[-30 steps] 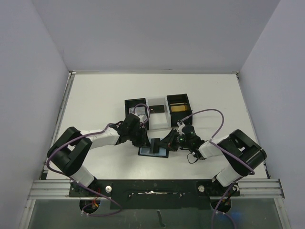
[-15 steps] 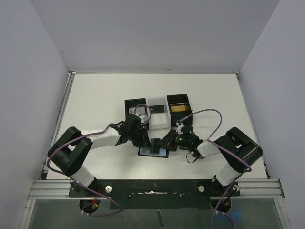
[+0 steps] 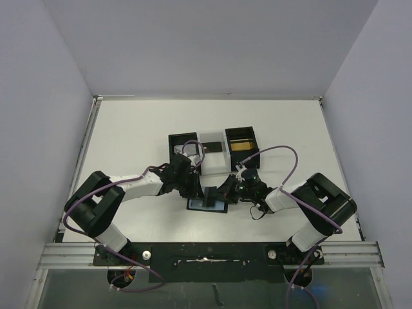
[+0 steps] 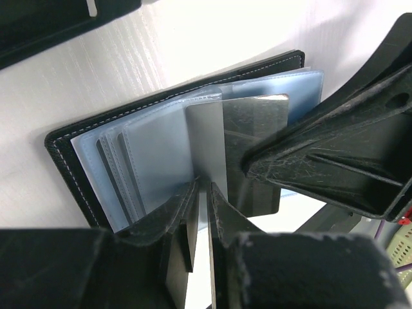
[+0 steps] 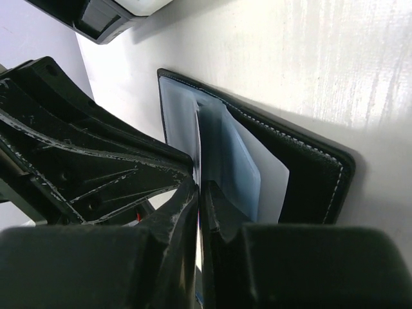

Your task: Take the credit cards out of the card holder

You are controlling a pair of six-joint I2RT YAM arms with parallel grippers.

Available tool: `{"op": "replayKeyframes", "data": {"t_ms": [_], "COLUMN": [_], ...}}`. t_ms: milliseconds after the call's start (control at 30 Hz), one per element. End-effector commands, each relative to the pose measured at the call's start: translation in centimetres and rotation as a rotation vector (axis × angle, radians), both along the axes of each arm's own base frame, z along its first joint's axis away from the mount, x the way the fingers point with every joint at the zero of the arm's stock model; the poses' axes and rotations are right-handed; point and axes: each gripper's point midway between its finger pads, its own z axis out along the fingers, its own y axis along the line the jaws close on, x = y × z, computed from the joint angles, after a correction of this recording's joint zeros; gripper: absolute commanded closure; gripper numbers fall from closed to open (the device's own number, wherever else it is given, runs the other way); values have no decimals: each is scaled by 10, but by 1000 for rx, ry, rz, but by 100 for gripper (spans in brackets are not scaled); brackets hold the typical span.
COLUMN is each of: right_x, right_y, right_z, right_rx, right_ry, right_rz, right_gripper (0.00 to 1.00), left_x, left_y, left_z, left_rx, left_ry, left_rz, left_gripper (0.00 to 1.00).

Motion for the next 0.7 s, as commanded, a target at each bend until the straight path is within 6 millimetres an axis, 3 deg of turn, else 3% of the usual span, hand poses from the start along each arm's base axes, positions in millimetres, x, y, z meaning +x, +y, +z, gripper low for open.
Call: {"op": "replayKeyframes", "data": {"t_ms": [0,433,667], "right_x": [12,12,17], "right_y": [-2,-8,-14], "right_z": [14,14,26], "right_rx": [-22,-39,-73], "right_ry": [-63,-64,-131], "right_rz": [-18,-22,-16], "right_gripper": [98,100,100], "left_x": [-8,-5,-3], "left_y": [21,20,21], "left_z": [-23,-20,-14], "left_rx": [124,127,120], "left_ry": [25,16,-10], "left_rz": [11,7,13], "left_gripper": [89,89,90]}}
